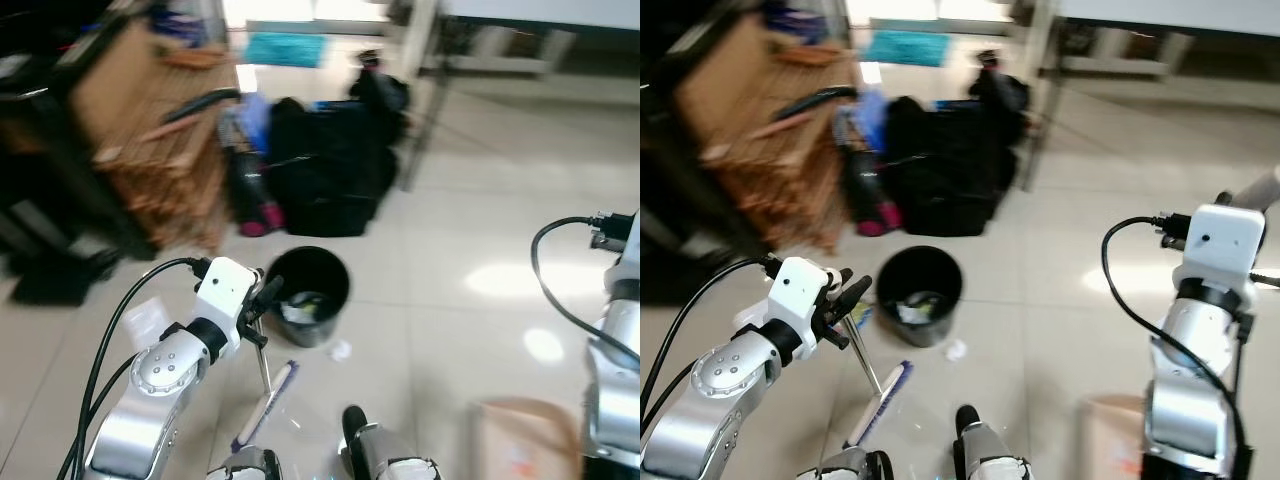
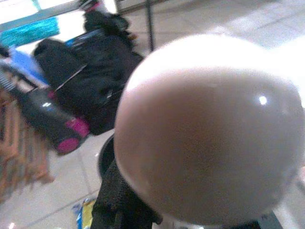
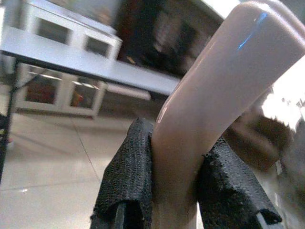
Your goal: Sweep floor
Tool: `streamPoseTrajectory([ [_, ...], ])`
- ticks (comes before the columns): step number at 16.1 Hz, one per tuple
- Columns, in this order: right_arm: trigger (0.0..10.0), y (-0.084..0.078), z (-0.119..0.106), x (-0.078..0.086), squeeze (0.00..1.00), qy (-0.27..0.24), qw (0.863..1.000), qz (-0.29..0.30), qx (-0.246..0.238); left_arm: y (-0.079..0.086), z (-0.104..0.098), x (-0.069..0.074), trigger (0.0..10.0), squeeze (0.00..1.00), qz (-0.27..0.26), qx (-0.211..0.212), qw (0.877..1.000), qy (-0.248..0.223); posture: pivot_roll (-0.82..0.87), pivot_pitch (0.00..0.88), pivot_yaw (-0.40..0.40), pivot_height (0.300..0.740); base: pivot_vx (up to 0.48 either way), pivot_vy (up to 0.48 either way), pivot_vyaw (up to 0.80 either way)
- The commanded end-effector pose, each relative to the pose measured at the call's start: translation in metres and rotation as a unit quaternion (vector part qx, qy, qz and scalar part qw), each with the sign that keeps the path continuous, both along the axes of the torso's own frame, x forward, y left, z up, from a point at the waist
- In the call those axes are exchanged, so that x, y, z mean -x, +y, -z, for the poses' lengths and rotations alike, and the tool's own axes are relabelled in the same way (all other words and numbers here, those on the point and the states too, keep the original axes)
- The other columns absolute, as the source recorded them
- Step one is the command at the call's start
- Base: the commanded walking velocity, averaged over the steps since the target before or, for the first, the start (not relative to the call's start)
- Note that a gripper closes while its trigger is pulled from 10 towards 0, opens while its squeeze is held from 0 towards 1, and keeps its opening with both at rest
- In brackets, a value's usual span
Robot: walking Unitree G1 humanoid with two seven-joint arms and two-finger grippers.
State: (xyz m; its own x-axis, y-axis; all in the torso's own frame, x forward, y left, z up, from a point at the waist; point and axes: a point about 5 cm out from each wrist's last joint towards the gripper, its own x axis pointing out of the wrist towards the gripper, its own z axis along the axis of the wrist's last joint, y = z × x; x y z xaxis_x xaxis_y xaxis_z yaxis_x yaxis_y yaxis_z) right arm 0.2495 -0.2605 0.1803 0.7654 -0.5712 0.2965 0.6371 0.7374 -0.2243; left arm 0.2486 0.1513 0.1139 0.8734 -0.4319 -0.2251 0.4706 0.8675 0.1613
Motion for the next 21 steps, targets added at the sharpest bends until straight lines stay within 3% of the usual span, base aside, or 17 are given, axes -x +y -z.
streamPoseTrajectory([
  [1,10.0,-0.003,0.001,0.003,0.00,-0.010,0.999,0.012,-0.039,0.000,-0.002,0.001,10.0,0.00,0.003,-0.003,1.000,-0.013,-0.03,0.177,0.024,0.740,0.000,0.000,-0.80],
  [5,10.0,0.014,0.009,-0.003,0.00,-0.033,0.993,-0.014,-0.116,-0.008,-0.006,0.001,10.0,0.00,0.024,0.004,0.999,-0.026,-0.03,0.164,0.029,0.740,0.000,0.000,-0.80],
  [11,10.0,0.019,0.004,-0.005,0.00,-0.042,0.994,-0.027,-0.100,-0.010,-0.006,0.002,10.0,0.00,0.035,0.003,0.999,-0.027,-0.03,0.152,0.035,0.740,0.000,0.000,-0.80],
  [16,10.0,0.023,-0.008,-0.009,0.00,-0.064,0.992,-0.033,-0.107,-0.018,-0.012,0.000,10.0,0.00,0.049,0.028,0.998,-0.035,-0.04,0.160,0.045,0.740,0.000,0.000,-0.80],
  [18,10.0,0.028,-0.023,-0.011,0.00,-0.083,0.990,-0.042,-0.104,-0.021,-0.016,-0.006,10.0,0.00,0.044,0.032,0.998,-0.042,-0.05,0.164,0.046,0.740,0.000,0.000,-0.80],
  [21,10.0,0.030,-0.026,-0.014,0.00,-0.073,0.991,-0.053,-0.097,-0.023,-0.015,-0.014,10.0,0.00,0.025,0.026,0.998,-0.046,-0.05,0.164,0.036,0.740,0.000,0.000,-0.80],
])
